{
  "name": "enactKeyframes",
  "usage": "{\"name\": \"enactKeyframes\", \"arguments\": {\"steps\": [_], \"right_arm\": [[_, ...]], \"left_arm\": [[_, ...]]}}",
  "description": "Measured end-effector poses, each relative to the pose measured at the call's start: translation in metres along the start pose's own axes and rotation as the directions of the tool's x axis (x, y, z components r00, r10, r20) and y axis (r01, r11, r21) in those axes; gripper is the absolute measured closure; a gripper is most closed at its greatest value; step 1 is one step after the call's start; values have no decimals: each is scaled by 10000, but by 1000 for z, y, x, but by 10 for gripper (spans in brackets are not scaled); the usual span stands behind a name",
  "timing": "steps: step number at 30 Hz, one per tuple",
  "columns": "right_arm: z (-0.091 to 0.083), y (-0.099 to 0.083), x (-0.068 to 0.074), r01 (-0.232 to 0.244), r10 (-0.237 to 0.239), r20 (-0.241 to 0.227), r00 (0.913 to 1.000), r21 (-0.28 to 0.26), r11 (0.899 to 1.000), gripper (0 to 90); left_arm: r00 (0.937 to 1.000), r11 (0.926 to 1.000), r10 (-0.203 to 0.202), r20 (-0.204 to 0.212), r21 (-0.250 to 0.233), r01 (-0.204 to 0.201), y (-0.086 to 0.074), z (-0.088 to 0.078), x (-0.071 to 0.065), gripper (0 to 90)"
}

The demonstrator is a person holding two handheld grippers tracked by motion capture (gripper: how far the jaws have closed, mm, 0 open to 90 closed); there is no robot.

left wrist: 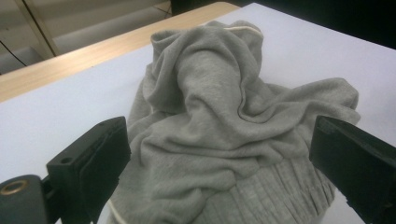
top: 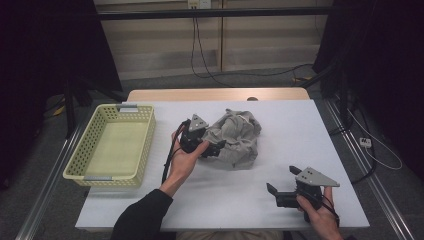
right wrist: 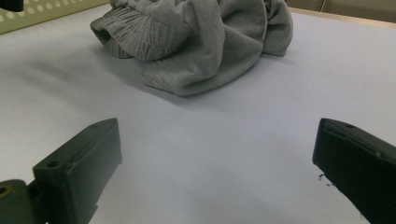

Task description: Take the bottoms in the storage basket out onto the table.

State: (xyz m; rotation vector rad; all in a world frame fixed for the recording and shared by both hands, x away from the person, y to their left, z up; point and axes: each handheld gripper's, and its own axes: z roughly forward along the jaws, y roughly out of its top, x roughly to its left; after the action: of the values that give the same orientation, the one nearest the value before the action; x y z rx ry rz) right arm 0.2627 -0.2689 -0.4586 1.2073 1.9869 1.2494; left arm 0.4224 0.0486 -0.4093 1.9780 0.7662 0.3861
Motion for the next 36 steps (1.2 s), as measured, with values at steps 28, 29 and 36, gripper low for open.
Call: {"name": "enactKeyframes", "arguments": {"steps": [28,29,36], "right_arm": [[0,0,1,26,-26,49,10000,12,10000,13],[0,0,1,40,-40,46,10000,0,10000,14],[0,0,1,40,-40,31,10000,9,10000,13]], "left_arm": [[9975,9952,649,-293,-719,-669,-8,-44,-11,55],[9971,9947,708,-273,-725,-726,-8,-45,-12,55],[9960,9917,878,-178,-932,-890,-6,-57,-18,55]]}}
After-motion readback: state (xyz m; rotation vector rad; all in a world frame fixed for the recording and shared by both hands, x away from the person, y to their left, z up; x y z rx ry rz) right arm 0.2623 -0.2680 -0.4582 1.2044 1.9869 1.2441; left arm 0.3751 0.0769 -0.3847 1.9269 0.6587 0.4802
